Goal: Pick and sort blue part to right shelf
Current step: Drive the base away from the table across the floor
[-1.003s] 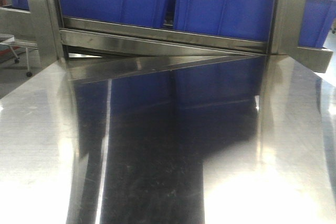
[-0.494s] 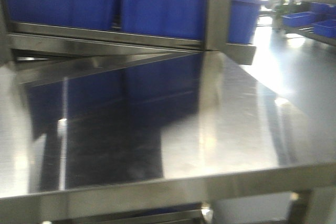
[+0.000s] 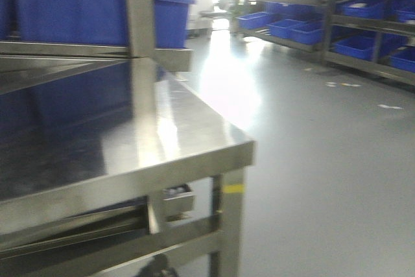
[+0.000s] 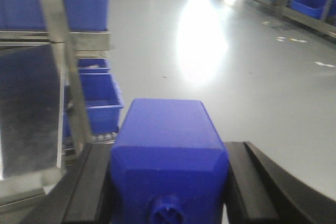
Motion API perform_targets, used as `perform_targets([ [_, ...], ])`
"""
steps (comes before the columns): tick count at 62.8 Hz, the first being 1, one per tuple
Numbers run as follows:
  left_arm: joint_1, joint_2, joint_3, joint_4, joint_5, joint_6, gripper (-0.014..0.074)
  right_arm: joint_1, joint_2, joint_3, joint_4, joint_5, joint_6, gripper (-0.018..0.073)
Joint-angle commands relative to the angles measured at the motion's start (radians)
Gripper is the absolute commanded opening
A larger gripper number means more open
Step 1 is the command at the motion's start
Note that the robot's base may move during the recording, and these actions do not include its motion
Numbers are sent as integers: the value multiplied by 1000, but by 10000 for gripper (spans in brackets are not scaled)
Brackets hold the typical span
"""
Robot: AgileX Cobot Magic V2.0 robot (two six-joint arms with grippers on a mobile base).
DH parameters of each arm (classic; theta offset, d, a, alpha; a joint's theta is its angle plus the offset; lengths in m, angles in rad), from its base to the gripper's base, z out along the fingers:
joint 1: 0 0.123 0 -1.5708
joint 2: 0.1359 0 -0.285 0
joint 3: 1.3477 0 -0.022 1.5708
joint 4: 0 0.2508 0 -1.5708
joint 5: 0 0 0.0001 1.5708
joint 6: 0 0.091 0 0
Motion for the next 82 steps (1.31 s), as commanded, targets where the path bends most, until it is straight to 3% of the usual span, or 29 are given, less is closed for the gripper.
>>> perform_targets([
  [1,1,6,-31,-6,-89,-5,356,-6,4,-31,-7,-93,-10,424],
  [82,1,6,-31,-6,-89,-5,356,-6,4,-31,-7,-93,-10,424],
])
